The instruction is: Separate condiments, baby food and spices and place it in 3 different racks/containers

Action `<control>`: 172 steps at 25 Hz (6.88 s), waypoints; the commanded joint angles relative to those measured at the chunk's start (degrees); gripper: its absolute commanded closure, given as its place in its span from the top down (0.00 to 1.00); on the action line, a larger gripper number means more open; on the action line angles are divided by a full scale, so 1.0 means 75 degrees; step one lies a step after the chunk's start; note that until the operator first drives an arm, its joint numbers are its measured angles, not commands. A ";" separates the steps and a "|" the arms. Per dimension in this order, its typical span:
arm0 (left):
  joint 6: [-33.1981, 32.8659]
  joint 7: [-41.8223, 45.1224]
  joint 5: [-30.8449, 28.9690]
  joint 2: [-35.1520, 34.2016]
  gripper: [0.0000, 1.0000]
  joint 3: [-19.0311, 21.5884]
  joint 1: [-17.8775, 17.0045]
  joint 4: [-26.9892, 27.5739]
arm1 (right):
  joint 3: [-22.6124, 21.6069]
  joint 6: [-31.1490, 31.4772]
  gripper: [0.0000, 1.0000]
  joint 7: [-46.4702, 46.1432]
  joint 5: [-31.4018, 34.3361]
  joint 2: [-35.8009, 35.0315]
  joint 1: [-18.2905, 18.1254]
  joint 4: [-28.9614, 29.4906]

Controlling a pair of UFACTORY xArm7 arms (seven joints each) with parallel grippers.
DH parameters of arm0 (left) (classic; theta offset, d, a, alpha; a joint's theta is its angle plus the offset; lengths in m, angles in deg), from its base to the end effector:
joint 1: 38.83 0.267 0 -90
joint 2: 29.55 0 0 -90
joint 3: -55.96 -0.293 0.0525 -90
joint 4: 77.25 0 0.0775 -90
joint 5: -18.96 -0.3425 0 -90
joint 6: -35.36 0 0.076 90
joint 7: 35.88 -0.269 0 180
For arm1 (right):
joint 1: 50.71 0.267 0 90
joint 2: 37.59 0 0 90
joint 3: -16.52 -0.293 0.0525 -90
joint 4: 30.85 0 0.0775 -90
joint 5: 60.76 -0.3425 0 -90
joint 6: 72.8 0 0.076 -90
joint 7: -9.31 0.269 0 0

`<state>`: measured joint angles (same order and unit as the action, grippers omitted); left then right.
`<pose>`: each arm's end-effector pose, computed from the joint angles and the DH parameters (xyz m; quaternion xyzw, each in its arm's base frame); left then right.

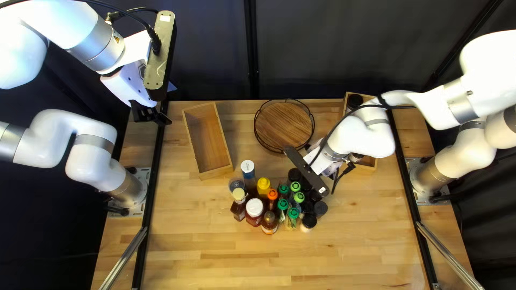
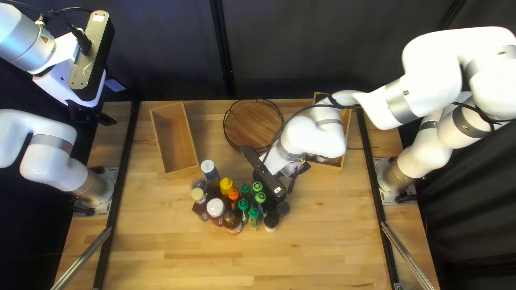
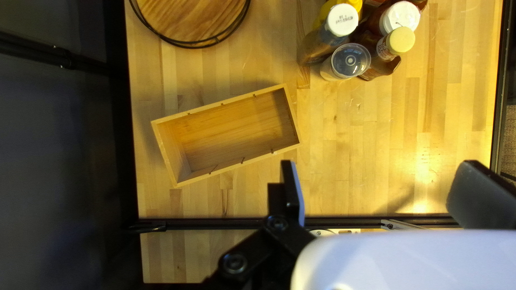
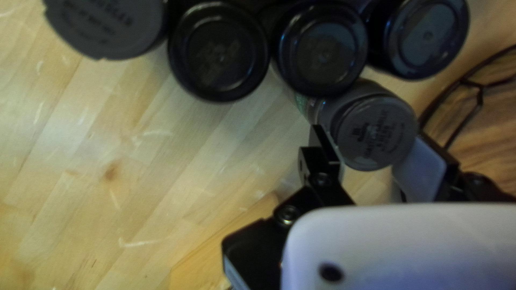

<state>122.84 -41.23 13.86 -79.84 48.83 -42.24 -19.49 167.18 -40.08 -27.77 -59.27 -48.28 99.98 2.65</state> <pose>0.2749 0.0465 0.4461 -0.9841 0.0216 -0.1759 0.0070 0.4160 -0.0188 0.1156 0.9396 0.3265 0.0659 0.0786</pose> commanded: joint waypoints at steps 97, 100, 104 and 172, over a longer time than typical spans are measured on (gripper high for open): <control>0.0000 0.0000 0.0000 0.0000 1.00 0.0000 0.0000 0.0000 | 0.2124 0.3714 1.00 0.0554 -0.1181 -0.6285 0.0569 -0.3236; 0.0000 0.0000 0.0000 0.0000 1.00 0.0000 0.0000 0.0000 | 0.1990 0.3862 1.00 0.0657 -0.1344 -0.6149 0.0792 -0.2719; 0.0000 0.0000 0.0000 0.0000 1.00 0.0000 0.0000 0.0000 | 0.1639 0.3609 1.00 0.0892 -0.1705 -0.5496 0.1122 -0.2077; 0.0000 0.0000 0.0000 0.0000 1.00 0.0000 0.0000 0.0000 | -0.5136 -0.0793 0.00 0.9670 0.0704 0.0637 -0.2509 0.0247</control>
<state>122.84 -41.23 13.86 -79.84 48.83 -42.24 -19.49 127.93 -46.70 46.08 -52.13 -42.37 79.99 4.55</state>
